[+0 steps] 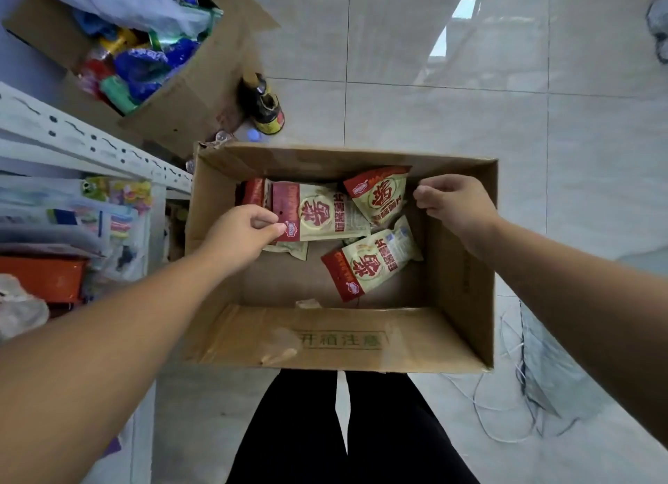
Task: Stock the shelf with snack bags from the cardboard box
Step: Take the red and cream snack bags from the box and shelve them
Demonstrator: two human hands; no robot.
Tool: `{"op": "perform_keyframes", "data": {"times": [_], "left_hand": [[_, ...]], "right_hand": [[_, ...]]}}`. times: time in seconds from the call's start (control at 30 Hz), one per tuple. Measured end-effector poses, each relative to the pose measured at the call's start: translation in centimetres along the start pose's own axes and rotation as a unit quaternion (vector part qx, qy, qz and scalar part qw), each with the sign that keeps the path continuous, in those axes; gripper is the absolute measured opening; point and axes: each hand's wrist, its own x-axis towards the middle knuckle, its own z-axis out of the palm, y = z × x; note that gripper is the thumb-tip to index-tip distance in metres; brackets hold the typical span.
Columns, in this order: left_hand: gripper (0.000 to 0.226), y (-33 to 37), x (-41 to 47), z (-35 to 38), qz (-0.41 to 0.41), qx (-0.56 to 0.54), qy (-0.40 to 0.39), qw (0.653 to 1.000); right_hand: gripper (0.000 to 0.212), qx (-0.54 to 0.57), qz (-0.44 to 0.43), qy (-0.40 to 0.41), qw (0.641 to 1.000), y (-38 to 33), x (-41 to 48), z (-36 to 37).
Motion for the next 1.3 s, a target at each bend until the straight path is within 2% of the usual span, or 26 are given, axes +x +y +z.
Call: {"op": "perform_keyframes", "data": {"times": [0.03,0.13,0.2,0.3,0.43,0.7,0.97,1.1,1.23,1.3], "left_hand": [[0.029,-0.6,0.8,0.5,-0.005,0.004,-0.002,1.0],[0.029,-2.5,3.3,1.7,-0.025,0.007,-0.007,1.0],[0.029,-3.4,4.9,2.3,-0.036,0.008,-0.007,0.999],[0.031,-4.5,7.3,3.2,-0.053,-0.012,0.001,0.999],[0.039,-5.8,9.7,4.7,-0.071,-0.034,-0.004,0.997],[0.06,-7.6,12.7,7.1,-0.102,-0.072,0.001,0.992],[0.027,-9.1,13.4,8.9,-0.111,-0.129,0.018,0.985],[0.021,-9.3,12.9,9.9,-0.099,-0.151,0.022,0.983],[0.017,-9.1,12.6,10.6,-0.095,-0.183,0.021,0.978],[0.014,-8.9,12.6,10.7,-0.089,-0.206,0.016,0.974]], "right_hand": [[0.002,-0.003,0.005,0.009,1.0,0.5,0.8,0.4],[0.01,-0.01,0.014,0.015,1.0,2.0,3.0,1.8],[0.003,-0.01,0.024,0.007,1.0,3.2,4.7,2.5],[0.016,-0.007,0.044,-0.007,0.999,4.7,7.2,3.4],[0.005,-0.003,0.055,0.009,0.998,5.9,10.1,4.2],[0.021,-0.061,0.038,0.041,0.997,7.1,13.5,5.6],[0.035,0.009,0.072,0.016,0.997,9.2,15.0,6.9],[0.046,-0.002,0.086,0.021,0.996,9.6,15.5,7.3],[0.043,-0.042,0.063,0.003,0.997,10.0,15.2,7.8],[0.034,-0.052,0.037,-0.035,0.997,10.3,14.9,8.0]]}}
